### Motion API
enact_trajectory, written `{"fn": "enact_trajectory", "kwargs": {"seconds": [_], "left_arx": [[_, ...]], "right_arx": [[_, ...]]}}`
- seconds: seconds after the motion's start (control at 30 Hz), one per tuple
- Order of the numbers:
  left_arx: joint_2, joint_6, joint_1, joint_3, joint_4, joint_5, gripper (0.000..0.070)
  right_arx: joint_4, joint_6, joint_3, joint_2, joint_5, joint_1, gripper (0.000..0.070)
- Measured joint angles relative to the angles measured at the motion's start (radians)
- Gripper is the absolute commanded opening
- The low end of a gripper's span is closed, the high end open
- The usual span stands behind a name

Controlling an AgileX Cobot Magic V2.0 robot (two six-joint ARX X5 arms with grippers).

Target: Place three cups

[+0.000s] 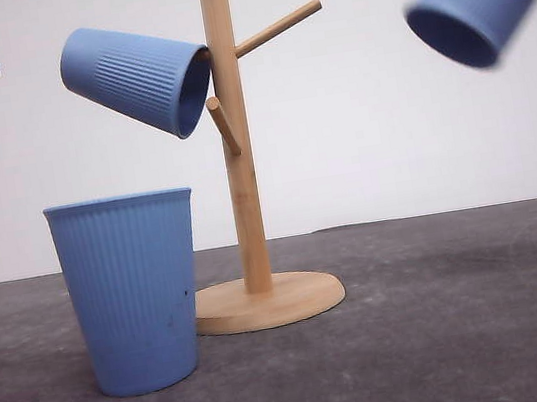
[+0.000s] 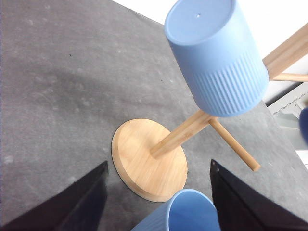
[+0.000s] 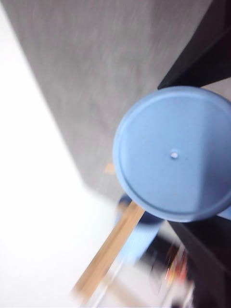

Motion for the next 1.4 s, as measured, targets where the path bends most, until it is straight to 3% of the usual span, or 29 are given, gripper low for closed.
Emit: {"fn": "enact_trajectory", "kwargs": {"seconds": [0.13,0.33,0.63,1.13,1.3,1.4], "left_arx": [[0.000,0.000,0.000,0.000,0.000,0.000,0.0383],[0.000,0.000,0.000,0.000,0.000,0.000,0.0383],[0.000,0.000,0.000,0.000,0.000,0.000,0.0383],[0.000,0.000,0.000,0.000,0.000,0.000,0.0383],[0.000,0.000,0.000,0.000,0.000,0.000,0.0383],[0.000,0.000,0.000,0.000,0.000,0.000,0.0384]], "right_arx": [[0.221,0.181,0.000,0.051,0.031,0.046,0.0360],[0.375,0.289,0.000,0.143,0.096,0.127,0.0360],[0.548,0.311,0.000,0.279,0.214,0.283,0.0360],[0.627,0.315,0.000,0.430,0.293,0.424,0.0362],[0.630,0.305,0.000,0.435,0.298,0.439,0.0461],[0.628,0.304,0.000,0.435,0.297,0.440,0.0485]]}}
